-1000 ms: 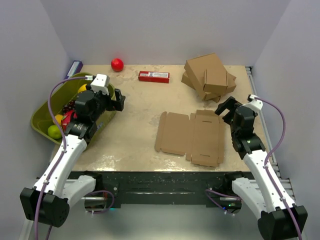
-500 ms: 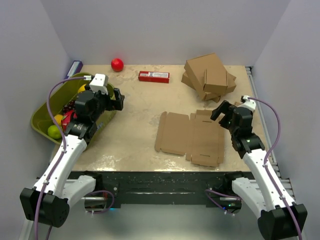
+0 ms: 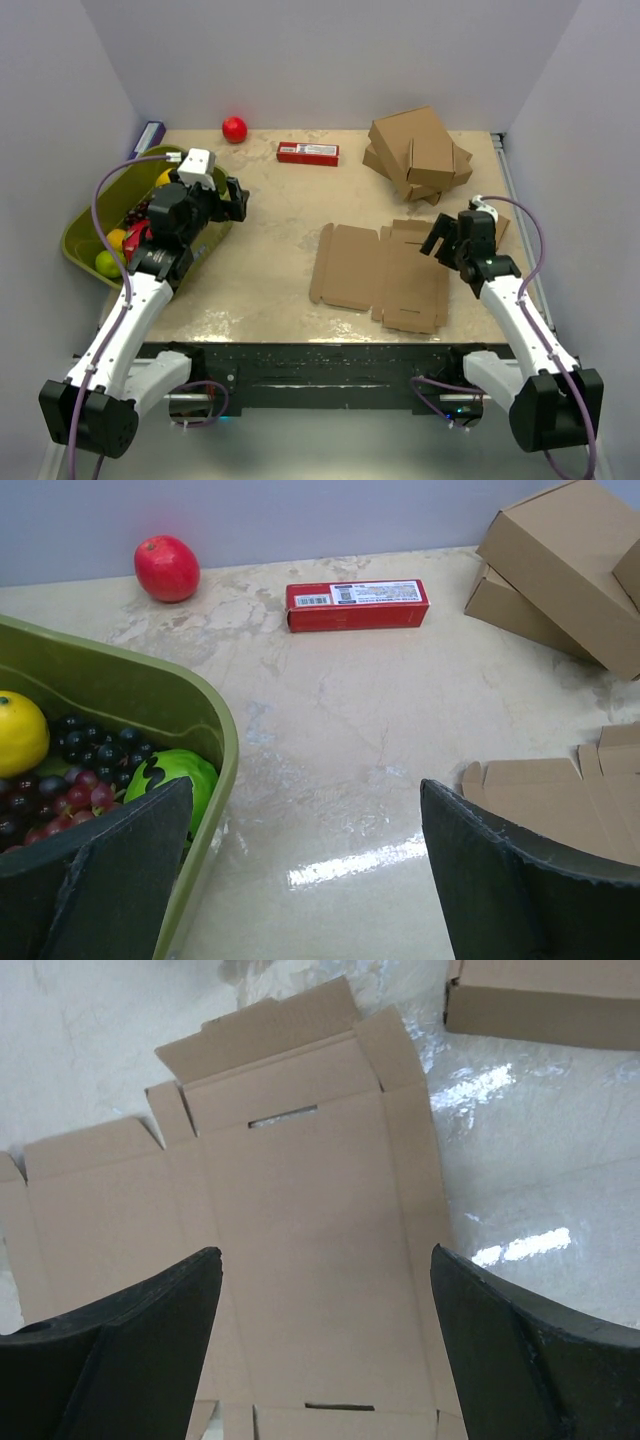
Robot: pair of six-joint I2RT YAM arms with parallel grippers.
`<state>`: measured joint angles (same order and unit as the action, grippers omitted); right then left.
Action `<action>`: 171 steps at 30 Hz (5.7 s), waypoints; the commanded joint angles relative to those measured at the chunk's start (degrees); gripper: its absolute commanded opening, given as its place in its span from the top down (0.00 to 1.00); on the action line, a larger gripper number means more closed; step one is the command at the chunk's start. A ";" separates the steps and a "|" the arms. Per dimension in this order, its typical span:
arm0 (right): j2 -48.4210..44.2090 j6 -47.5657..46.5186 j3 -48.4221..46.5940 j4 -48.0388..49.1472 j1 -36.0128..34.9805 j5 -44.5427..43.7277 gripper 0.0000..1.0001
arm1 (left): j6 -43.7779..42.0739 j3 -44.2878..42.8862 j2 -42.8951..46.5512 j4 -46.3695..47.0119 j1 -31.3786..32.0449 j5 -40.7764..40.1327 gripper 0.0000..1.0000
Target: Fold the paper box
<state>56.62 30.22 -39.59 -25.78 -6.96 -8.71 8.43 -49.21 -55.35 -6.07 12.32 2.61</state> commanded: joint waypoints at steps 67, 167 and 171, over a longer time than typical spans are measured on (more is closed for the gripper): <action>16.94 -8.50 4.56 35.28 -0.74 46.68 1.00 | -2.10 2.45 -4.41 12.12 2.27 39.00 0.00; 23.09 13.02 -35.73 22.97 -38.47 -0.77 0.23 | 11.35 4.56 -11.97 19.43 8.34 13.03 1.00; 27.13 13.73 -37.04 23.76 -39.71 -2.54 0.25 | 10.82 4.65 -11.80 18.81 9.22 12.59 1.00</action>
<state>82.74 40.42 -73.56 -6.83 -46.00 -5.04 19.94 -44.14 -68.01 11.11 20.78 17.50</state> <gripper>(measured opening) 0.757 0.028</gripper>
